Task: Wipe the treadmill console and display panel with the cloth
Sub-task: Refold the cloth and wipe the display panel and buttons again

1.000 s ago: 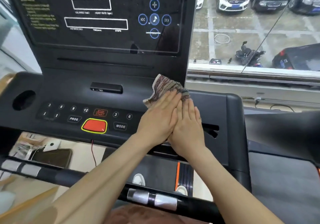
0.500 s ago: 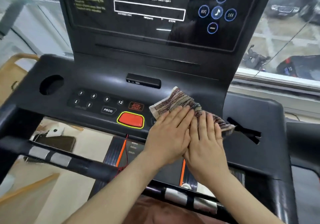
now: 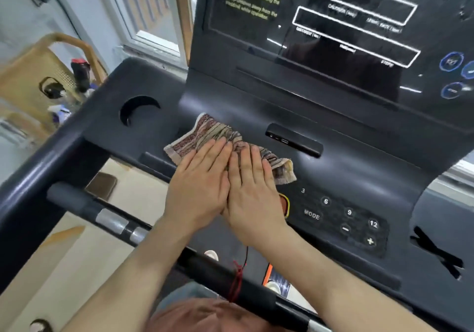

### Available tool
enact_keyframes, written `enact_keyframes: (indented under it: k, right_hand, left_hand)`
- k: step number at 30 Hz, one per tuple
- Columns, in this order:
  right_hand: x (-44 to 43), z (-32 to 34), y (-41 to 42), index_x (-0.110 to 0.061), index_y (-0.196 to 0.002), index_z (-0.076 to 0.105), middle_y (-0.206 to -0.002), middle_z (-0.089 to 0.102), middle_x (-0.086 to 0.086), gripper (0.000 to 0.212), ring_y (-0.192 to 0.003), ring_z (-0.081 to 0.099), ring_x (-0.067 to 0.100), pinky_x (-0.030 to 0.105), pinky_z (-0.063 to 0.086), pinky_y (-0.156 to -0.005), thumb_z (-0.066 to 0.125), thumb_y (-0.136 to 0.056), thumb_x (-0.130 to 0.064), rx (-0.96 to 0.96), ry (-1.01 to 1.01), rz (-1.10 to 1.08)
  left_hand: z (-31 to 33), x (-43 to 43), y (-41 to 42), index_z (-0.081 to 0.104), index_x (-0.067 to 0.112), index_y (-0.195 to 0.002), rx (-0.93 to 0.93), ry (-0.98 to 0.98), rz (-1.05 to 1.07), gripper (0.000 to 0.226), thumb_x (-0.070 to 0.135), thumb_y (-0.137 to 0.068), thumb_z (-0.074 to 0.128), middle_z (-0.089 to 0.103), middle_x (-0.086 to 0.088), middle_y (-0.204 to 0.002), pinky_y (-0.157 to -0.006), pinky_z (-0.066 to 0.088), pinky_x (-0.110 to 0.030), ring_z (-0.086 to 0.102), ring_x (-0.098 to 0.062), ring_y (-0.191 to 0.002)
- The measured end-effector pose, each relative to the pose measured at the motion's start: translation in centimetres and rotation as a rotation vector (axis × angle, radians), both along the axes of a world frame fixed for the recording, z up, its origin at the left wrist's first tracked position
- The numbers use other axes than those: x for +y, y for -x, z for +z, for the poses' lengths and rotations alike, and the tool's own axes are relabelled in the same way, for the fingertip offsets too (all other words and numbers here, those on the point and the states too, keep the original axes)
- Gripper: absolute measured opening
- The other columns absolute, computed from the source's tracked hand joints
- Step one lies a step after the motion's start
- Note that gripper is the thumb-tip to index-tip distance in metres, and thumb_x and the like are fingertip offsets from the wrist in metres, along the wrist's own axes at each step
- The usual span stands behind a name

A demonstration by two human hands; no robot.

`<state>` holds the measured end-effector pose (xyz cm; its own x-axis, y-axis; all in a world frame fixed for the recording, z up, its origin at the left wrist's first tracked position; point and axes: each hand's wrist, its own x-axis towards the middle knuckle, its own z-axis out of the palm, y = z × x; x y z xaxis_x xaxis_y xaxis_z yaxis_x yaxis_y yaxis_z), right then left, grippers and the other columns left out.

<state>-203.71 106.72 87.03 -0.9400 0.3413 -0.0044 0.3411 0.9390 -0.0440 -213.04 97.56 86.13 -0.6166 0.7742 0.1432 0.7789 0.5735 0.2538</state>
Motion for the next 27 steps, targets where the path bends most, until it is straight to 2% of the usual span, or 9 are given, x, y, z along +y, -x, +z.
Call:
enact_keyframes:
  k: [4,9,11,13,15,17,20,24,27]
  right_hand:
    - [-2.2,0.5,5.8,-0.003,-0.154,0.004,-0.161,0.002,0.018,0.069,-0.149,-0.004,0.034,0.044,-0.007,-0.118,0.032,-0.099,-0.035,-0.043,0.071,0.126]
    - [-3.0,1.4,10.0,-0.011,-0.155,-0.004,-0.163,-0.008,0.01,0.076,-0.149,-0.011,0.025,0.039,-0.009,-0.118,0.034,-0.097,-0.042,-0.07,0.149,0.238]
    - [-2.1,2.4,10.9,-0.018,-0.156,0.006,-0.164,-0.001,0.005,0.073,-0.15,-0.005,0.019,0.037,-0.005,-0.118,0.038,-0.097,-0.046,-0.067,0.259,0.295]
    - [-0.6,3.4,10.7,-0.024,-0.152,0.03,-0.161,0.021,0.003,0.059,-0.148,0.013,0.018,0.036,0.009,-0.119,0.047,-0.098,-0.042,-0.004,0.385,0.306]
    - [0.8,3.8,9.4,-0.022,-0.133,0.058,-0.14,0.053,0.001,0.039,-0.131,0.044,0.024,0.04,0.037,-0.108,0.056,-0.096,-0.03,0.205,0.387,0.241]
    - [2.2,3.2,7.9,-0.019,-0.108,0.073,-0.109,0.068,-0.001,0.02,-0.101,0.058,0.027,0.041,0.051,-0.085,0.063,-0.091,-0.023,0.367,0.309,0.19]
    - [3.5,1.9,7.6,-0.019,-0.094,0.076,-0.092,0.066,-0.002,0.011,-0.085,0.06,0.027,0.038,0.053,-0.074,0.068,-0.087,-0.023,0.321,0.306,0.189]
    - [3.9,2.2,10.3,-0.019,-0.085,0.076,-0.085,0.067,0.0,0.014,-0.082,0.062,0.027,0.032,0.047,-0.072,0.064,-0.085,-0.028,0.261,0.267,0.235]
    - [3.6,3.0,14.0,-0.018,-0.087,0.075,-0.089,0.067,0.004,0.011,-0.09,0.061,0.028,0.036,0.046,-0.077,0.066,-0.088,-0.022,0.252,0.288,0.143]
  left_hand:
    - [-0.3,-3.0,4.5,0.042,0.015,-0.144,-0.02,-0.032,0.135,0.054,0.032,-0.095,0.026,0.041,-0.003,-0.15,-0.113,0.025,-0.038,0.035,-0.016,-0.14]
    - [-0.2,-4.9,8.2,0.038,0.013,-0.147,-0.108,-0.07,0.218,0.059,0.033,-0.094,0.024,0.038,-0.005,-0.152,-0.115,0.028,-0.039,0.033,-0.016,-0.141]
    - [0.1,-4.9,8.9,0.039,0.016,-0.146,-0.142,-0.057,0.308,0.06,0.036,-0.093,0.024,0.039,-0.004,-0.152,-0.114,0.029,-0.042,0.035,-0.018,-0.14]
    - [0.9,-5.0,9.1,0.045,0.015,-0.142,-0.13,-0.044,0.421,0.054,0.034,-0.094,0.032,0.041,-0.008,-0.15,-0.113,0.031,-0.046,0.037,-0.025,-0.138]
    - [1.8,-5.1,8.7,0.054,0.014,-0.134,-0.032,-0.107,0.476,0.043,0.023,-0.092,0.047,0.048,-0.014,-0.141,-0.104,0.038,-0.05,0.044,-0.034,-0.128]
    - [2.0,-4.9,7.5,0.067,0.014,-0.114,0.027,-0.289,0.356,0.029,0.016,-0.087,0.057,0.059,-0.011,-0.115,-0.087,0.046,-0.049,0.053,-0.034,-0.106]
    - [1.5,-4.4,5.6,0.075,0.022,-0.097,-0.086,-0.308,0.103,0.024,0.036,-0.082,0.063,0.061,0.003,-0.093,-0.074,0.049,-0.04,0.053,-0.022,-0.089]
    - [0.9,-4.0,8.4,0.078,0.021,-0.091,-0.08,-0.378,0.1,0.021,0.031,-0.086,0.06,0.066,0.003,-0.088,-0.076,0.046,-0.034,0.056,-0.024,-0.085]
    - [1.8,-2.6,12.0,0.078,0.021,-0.091,-0.1,-0.344,0.244,0.015,0.025,-0.086,0.065,0.071,-0.001,-0.093,-0.081,0.047,-0.036,0.06,-0.028,-0.092]
